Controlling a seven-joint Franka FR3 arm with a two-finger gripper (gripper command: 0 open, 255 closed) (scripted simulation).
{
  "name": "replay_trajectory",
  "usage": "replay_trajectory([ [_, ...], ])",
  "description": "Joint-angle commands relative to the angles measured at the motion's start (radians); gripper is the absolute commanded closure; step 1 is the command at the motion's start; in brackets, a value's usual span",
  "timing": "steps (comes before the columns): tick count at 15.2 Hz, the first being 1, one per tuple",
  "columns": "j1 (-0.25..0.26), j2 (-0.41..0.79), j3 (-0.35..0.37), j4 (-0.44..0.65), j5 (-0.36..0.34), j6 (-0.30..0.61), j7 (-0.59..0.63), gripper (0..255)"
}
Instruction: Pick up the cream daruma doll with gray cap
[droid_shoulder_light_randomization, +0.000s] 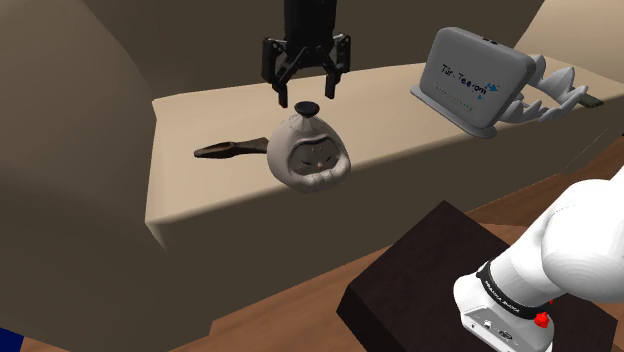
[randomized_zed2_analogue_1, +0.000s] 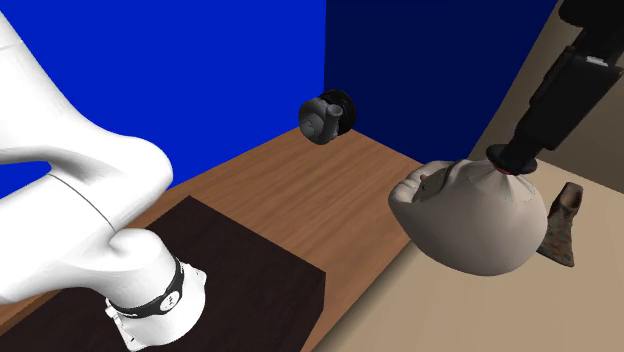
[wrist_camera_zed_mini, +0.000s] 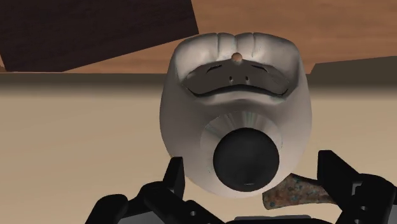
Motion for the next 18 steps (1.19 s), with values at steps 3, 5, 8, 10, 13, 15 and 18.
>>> replay_trajectory([
  [3, 0.0, -0.008, 0.0, -0.064, 0.003, 0.056, -0.005, 0],
  [5, 0.0, -0.009, 0.0, -0.073, 0.003, 0.064, -0.006, 0],
  [8, 0.0, -0.007, 0.0, -0.068, 0.002, 0.062, -0.006, 255],
  [10, 0.0, -0.007, 0.0, -0.068, 0.002, 0.062, -0.006, 255],
  [13, 0.0, -0.006, 0.0, -0.067, 0.002, 0.062, -0.005, 255],
  [15, 0.0, -0.009, 0.0, -0.072, 0.003, 0.064, -0.006, 255],
  [18, 0.0, -0.004, 0.0, -0.026, 0.001, 0.023, -0.002, 255],
])
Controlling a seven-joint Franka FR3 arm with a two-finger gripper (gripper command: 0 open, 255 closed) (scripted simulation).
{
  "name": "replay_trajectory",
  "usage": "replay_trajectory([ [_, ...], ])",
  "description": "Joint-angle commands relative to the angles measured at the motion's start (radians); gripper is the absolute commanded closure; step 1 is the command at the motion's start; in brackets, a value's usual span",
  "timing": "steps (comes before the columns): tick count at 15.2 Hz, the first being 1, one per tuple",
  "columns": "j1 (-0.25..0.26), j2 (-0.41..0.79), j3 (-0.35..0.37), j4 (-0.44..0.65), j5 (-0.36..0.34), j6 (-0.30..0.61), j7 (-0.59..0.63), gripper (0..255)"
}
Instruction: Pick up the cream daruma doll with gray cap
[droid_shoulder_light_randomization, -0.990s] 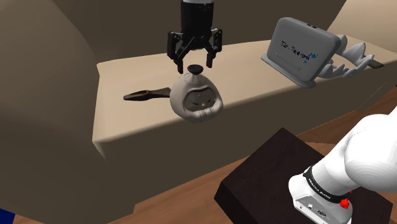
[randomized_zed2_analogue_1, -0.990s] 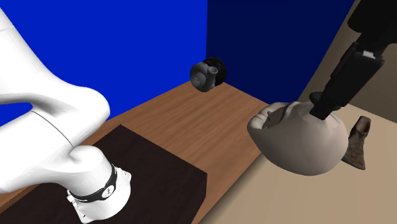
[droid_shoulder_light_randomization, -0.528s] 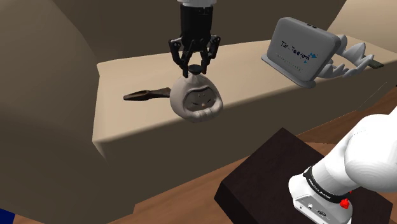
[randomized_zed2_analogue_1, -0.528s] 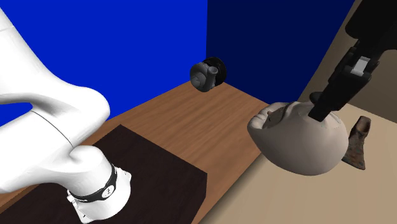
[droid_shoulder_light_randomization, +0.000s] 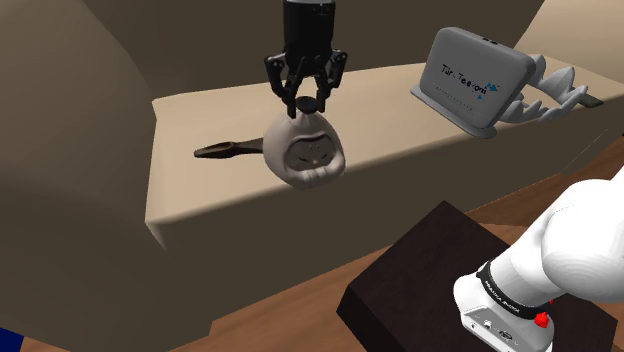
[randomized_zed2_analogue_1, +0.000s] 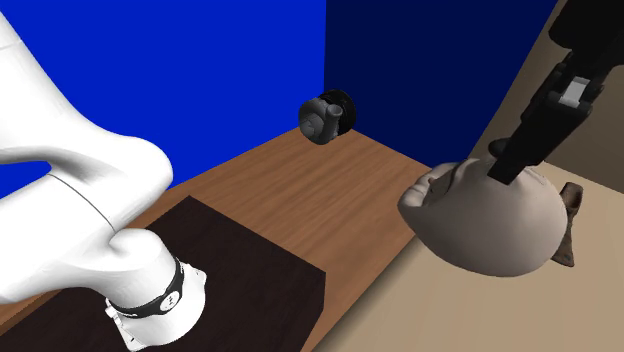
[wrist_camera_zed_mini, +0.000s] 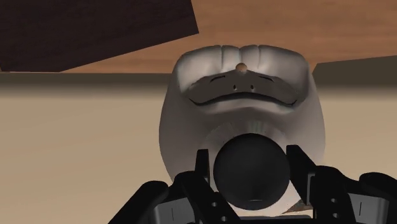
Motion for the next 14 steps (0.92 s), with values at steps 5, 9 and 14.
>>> replay_trajectory([
  [5, 0.0, 0.013, 0.001, 0.096, -0.005, -0.081, 0.008, 255],
  [9, 0.001, 0.03, 0.002, 0.169, -0.011, -0.139, 0.016, 255],
  [14, 0.003, 0.047, 0.005, 0.232, -0.016, -0.185, 0.023, 255],
])
